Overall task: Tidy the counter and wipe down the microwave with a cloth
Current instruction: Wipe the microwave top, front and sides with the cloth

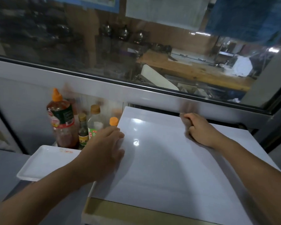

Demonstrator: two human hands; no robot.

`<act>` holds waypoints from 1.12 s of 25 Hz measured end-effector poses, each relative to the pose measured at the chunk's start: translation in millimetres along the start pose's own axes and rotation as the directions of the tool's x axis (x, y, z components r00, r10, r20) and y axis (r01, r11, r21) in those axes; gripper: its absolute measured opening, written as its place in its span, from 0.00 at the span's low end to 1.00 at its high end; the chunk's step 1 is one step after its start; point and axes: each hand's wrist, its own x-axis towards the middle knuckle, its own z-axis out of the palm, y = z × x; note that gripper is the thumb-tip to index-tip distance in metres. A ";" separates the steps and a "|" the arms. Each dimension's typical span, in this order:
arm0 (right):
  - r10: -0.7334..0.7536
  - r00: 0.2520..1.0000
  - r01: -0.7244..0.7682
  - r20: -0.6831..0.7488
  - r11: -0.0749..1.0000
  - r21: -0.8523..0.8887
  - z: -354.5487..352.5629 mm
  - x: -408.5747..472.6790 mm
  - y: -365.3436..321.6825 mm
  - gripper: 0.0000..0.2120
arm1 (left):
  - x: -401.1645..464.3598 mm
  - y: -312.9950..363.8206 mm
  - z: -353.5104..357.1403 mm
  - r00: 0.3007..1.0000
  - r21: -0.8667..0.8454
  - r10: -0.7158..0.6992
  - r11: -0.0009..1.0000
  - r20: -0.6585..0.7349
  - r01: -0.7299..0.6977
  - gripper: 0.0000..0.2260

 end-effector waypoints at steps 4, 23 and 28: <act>-0.209 0.978 0.209 -0.007 0.978 0.017 39.4 31.6 -77.3 0.27 | -2.6 1.3 -1.0 0.999 -0.084 -0.040 0.996 -0.003 0.039 0.18; -0.779 0.622 0.751 0.078 0.621 0.225 54.0 -29.7 -154.6 0.17 | -64.9 8.8 -11.4 0.967 -0.105 -0.243 0.966 -0.072 0.235 0.23; -0.630 0.767 0.611 0.126 0.776 0.159 51.9 14.9 -144.3 0.19 | -63.4 9.2 -8.0 0.967 -0.106 -0.254 0.962 -0.020 0.251 0.18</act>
